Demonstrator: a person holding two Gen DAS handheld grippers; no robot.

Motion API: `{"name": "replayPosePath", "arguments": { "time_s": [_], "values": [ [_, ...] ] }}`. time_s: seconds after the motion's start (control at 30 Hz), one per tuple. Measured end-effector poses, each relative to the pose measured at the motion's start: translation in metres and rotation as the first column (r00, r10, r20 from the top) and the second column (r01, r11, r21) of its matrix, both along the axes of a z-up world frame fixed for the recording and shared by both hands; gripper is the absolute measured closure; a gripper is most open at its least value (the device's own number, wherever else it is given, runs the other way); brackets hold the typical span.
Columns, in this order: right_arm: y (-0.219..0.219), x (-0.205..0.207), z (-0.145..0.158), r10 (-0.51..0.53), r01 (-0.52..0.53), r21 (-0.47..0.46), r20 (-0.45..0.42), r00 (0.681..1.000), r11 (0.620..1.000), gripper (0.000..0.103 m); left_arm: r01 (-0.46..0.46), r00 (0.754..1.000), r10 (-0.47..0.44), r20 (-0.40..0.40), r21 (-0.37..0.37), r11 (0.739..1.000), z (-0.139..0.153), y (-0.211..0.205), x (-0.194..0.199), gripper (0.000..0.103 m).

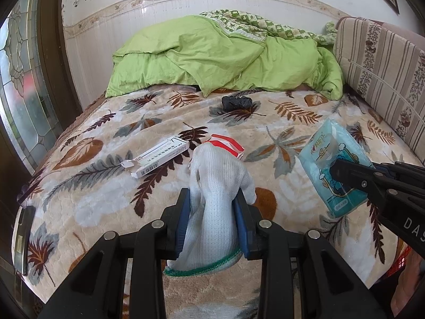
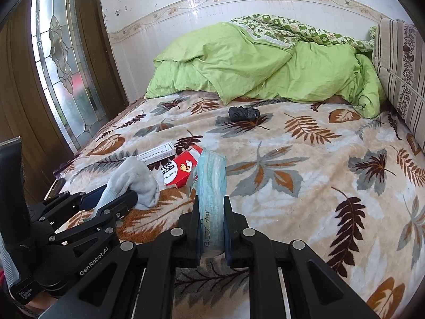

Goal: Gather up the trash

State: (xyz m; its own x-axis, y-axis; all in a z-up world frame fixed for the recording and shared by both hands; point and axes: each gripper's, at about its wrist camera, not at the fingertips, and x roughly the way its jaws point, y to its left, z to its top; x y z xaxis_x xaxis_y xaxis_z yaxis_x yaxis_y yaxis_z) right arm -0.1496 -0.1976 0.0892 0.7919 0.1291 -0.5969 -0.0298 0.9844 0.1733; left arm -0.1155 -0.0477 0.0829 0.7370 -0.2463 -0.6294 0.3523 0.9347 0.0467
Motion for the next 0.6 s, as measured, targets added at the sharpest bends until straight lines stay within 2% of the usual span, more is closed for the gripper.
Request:
{"name": "replayPosePath", "arguments": {
  "time_s": [0.6],
  "values": [
    [-0.003,-0.0008,0.0007,-0.004,0.004,0.004,-0.001,1.0,1.0,0.09,0.005,1.0,-0.005,0.022,-0.003,1.0,0.0043,0.0005,-0.0021,0.072]
  ]
}}
